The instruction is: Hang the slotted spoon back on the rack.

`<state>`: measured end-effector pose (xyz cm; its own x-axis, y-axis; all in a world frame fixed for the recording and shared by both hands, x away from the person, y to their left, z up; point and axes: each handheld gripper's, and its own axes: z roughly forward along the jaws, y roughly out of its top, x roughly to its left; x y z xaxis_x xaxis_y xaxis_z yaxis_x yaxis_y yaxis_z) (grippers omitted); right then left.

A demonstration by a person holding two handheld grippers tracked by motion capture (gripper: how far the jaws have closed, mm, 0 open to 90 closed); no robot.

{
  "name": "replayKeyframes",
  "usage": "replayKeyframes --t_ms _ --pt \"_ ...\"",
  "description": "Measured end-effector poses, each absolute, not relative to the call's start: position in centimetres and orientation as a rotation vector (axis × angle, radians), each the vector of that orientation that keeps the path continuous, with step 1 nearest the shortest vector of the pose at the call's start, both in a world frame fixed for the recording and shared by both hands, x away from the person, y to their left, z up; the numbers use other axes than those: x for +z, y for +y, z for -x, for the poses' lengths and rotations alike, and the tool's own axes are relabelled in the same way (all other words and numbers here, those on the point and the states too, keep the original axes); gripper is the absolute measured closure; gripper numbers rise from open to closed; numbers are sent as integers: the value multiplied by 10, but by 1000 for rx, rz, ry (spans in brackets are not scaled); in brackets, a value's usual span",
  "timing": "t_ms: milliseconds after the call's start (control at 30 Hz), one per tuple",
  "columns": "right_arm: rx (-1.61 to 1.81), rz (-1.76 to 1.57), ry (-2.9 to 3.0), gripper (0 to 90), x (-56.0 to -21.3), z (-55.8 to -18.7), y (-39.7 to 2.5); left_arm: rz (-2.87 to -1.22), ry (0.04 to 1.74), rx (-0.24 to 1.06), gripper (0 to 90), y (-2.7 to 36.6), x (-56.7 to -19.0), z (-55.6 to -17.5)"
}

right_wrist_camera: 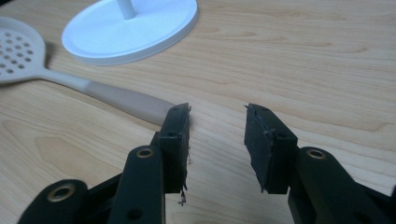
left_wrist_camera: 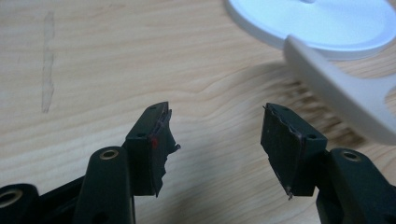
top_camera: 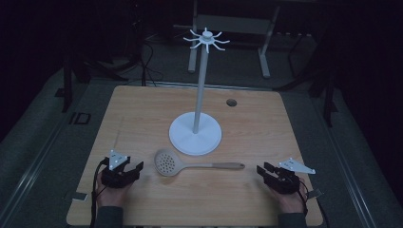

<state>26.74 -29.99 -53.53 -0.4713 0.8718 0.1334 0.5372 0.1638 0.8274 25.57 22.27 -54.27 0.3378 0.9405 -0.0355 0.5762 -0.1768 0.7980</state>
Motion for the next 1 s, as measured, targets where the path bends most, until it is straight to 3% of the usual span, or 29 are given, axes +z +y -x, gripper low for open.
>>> replayKeyframes --t_ms 1000 --pt "1223 -1303 1976 581 -531 -263 -302 -2018 1002 583 458 163 -488 -295"
